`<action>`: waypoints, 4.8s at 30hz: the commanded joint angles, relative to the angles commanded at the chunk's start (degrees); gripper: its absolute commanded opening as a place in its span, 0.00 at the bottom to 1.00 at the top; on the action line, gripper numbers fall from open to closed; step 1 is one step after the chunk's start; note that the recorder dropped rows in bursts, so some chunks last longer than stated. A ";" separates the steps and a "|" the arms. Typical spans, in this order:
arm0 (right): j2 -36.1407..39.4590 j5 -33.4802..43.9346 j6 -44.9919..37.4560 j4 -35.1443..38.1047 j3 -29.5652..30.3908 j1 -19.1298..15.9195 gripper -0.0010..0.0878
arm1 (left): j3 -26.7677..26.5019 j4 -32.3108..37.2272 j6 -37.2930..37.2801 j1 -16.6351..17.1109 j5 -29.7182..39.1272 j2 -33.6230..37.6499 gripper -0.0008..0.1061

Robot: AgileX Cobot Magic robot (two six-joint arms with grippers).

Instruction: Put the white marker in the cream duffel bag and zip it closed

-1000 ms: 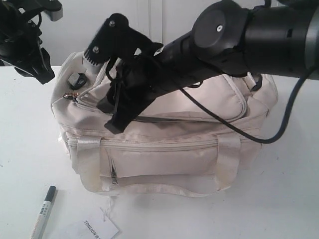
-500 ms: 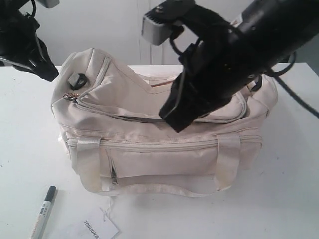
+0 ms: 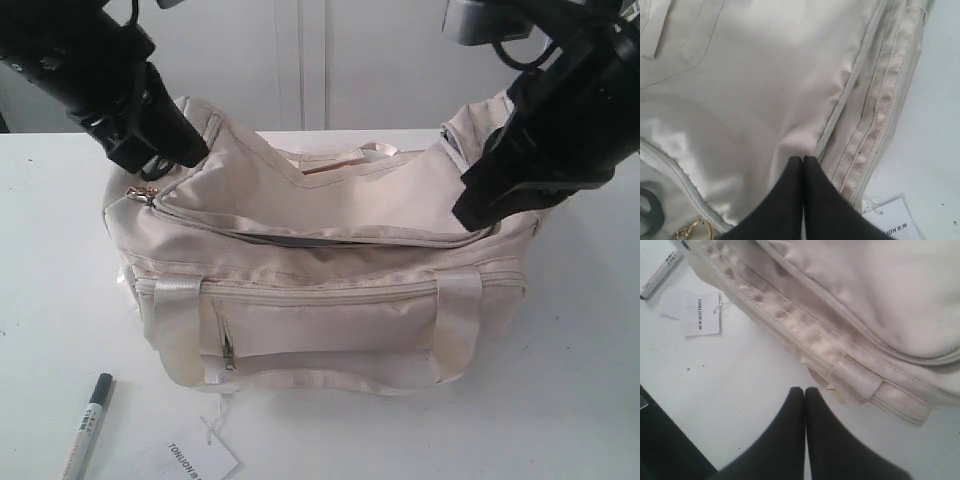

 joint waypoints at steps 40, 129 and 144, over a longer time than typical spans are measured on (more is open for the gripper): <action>0.94 -17.37 8.23 -0.73 8.72 -14.89 0.01 | 11.54 -4.54 21.52 -9.24 -23.38 7.76 0.45; -2.55 -20.00 -40.11 24.94 21.69 6.51 0.01 | 11.31 -52.08 8.69 1.94 -16.15 9.65 0.01; -4.08 -35.80 -53.24 24.68 25.29 19.17 0.01 | 11.31 -52.08 8.81 1.94 -16.17 9.65 0.01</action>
